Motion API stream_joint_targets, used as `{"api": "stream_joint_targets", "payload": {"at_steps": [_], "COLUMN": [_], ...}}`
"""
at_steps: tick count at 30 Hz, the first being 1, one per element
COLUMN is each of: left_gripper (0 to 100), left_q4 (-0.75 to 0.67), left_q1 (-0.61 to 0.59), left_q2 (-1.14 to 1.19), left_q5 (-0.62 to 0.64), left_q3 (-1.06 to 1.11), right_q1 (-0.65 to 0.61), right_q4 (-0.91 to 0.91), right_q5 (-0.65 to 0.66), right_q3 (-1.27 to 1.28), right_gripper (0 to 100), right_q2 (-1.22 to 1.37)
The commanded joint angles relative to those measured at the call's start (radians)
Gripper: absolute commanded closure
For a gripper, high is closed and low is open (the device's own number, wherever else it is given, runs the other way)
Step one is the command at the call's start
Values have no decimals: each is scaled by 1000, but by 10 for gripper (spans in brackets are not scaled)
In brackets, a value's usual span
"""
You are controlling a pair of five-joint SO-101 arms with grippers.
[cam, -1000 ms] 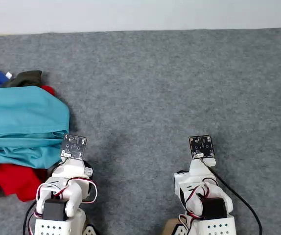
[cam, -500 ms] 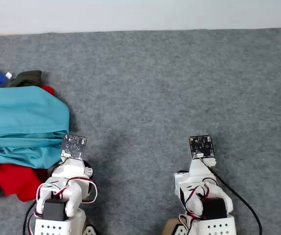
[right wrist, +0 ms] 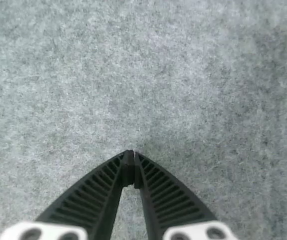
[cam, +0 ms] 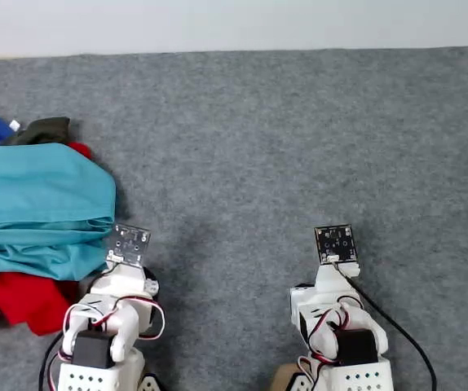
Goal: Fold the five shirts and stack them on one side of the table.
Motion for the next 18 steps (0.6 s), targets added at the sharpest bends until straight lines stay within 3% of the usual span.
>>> {"api": "stream_joint_targets", "payload": {"at_steps": [1,10,18], "left_gripper": [997,996,996], "left_q4": [5,-21,-112], "left_q1": [14,-6,-195], "left_q2": [-14,-14,-14], "left_q5": [-6,-8,-3], "left_q3": [-18,-18,-154], "right_q1": [-4,-4,-4], "right_q4": [4,4,4], "right_q5": [6,6,6], "right_q3": [11,11,11], "right_gripper": [989,989,989], "right_q2": [-18,-18,-18]}}
